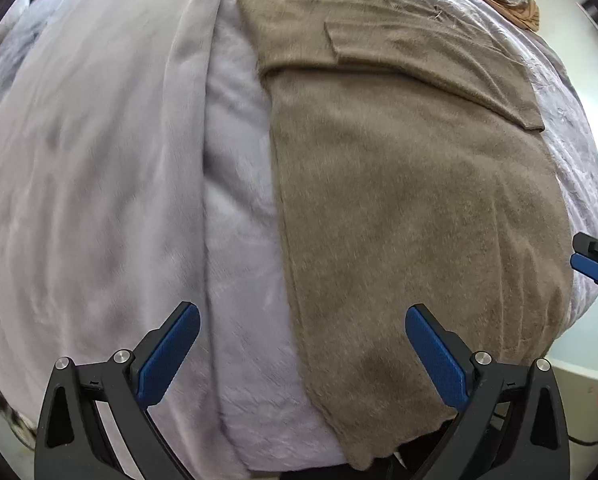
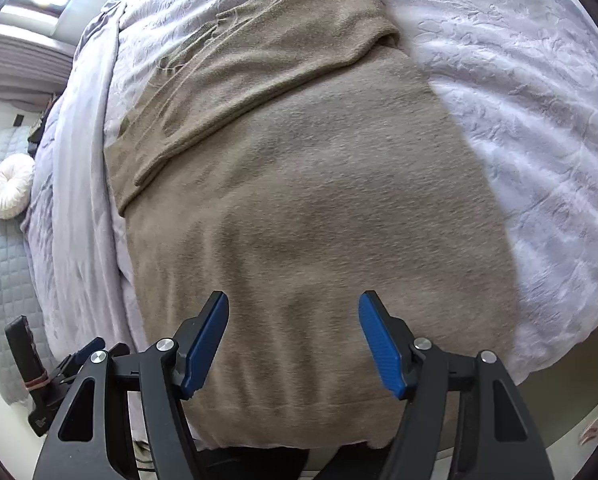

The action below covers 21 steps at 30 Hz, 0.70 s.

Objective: Fold small clothes
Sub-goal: 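Move both open tools to the sweater hem to grasp it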

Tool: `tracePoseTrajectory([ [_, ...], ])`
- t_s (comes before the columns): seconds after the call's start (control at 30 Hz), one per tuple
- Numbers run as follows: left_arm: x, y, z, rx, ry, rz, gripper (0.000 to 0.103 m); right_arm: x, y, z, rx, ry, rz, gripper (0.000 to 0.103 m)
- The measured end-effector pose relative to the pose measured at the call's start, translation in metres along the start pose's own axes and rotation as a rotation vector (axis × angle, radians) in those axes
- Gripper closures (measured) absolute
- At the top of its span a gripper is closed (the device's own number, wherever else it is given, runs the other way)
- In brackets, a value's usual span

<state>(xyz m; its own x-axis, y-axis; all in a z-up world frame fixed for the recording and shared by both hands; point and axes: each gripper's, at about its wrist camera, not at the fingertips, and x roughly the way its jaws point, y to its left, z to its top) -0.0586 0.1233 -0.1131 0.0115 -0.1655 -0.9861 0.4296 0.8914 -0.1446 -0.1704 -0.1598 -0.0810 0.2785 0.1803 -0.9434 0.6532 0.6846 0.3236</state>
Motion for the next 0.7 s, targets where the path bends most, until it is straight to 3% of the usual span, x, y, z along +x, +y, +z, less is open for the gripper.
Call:
tracePoseTrajectory([
  [0.27, 0.023, -0.009, -0.050, -0.122, 0.050, -0.110, 0.000, -0.005, -0.082, -0.029, 0.002, 0.068, -0.022, 0.032],
  [0.37, 0.036, -0.016, -0.070, -0.155, 0.077, -0.199, 0.000, 0.005, -0.107, -0.044, -0.008, 0.118, -0.008, 0.032],
  [0.47, 0.047, -0.022, -0.084, -0.168, 0.104, -0.251, 0.000, 0.016, -0.124, -0.056, -0.011, 0.150, 0.027, 0.032],
  [0.7, 0.045, -0.039, -0.092, -0.159, 0.084, -0.318, 0.000, 0.028, -0.142, -0.075, 0.034, 0.189, 0.241, 0.031],
])
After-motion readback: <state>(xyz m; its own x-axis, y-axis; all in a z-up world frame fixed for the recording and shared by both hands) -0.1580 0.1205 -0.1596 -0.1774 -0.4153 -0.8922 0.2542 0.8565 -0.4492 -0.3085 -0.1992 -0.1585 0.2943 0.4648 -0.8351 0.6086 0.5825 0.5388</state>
